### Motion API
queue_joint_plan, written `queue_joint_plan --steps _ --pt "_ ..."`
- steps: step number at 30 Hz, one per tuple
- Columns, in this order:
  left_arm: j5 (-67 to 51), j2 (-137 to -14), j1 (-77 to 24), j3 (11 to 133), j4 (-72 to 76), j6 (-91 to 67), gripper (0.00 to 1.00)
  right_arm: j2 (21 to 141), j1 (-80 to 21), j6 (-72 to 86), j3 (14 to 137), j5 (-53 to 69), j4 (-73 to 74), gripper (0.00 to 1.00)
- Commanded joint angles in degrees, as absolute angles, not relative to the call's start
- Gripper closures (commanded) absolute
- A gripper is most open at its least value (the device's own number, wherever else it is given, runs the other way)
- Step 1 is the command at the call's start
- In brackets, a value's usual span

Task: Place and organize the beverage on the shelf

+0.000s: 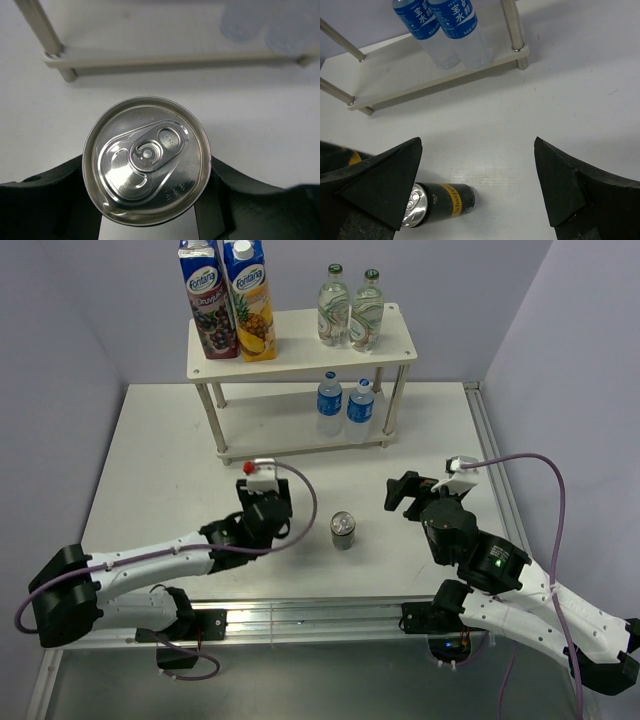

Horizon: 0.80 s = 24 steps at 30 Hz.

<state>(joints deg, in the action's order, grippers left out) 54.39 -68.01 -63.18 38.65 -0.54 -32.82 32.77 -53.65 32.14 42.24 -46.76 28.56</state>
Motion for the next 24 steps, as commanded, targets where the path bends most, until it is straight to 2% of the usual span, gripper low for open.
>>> queue_joint_plan --steps 1,9,17,24 --pt "50.73 -66.00 -56.00 43.67 9.04 -23.21 1.00 33.22 -53.97 32.87 41.66 -46.41 25.23 0.00" --pt "38.86 -73.99 -37.72 48.69 18.89 -19.60 1.00 32.61 -54.05 32.52 41.05 -46.93 25.14 0.00" --pt "34.37 -83.66 -29.46 54.57 26.54 -16.35 1.00 32.69 -54.05 32.34 40.34 -47.72 24.96 0.00" --pt "34.98 -89.82 -27.25 59.14 30.41 -14.77 1.00 33.66 -53.97 31.91 40.17 -47.73 24.35 0.00"
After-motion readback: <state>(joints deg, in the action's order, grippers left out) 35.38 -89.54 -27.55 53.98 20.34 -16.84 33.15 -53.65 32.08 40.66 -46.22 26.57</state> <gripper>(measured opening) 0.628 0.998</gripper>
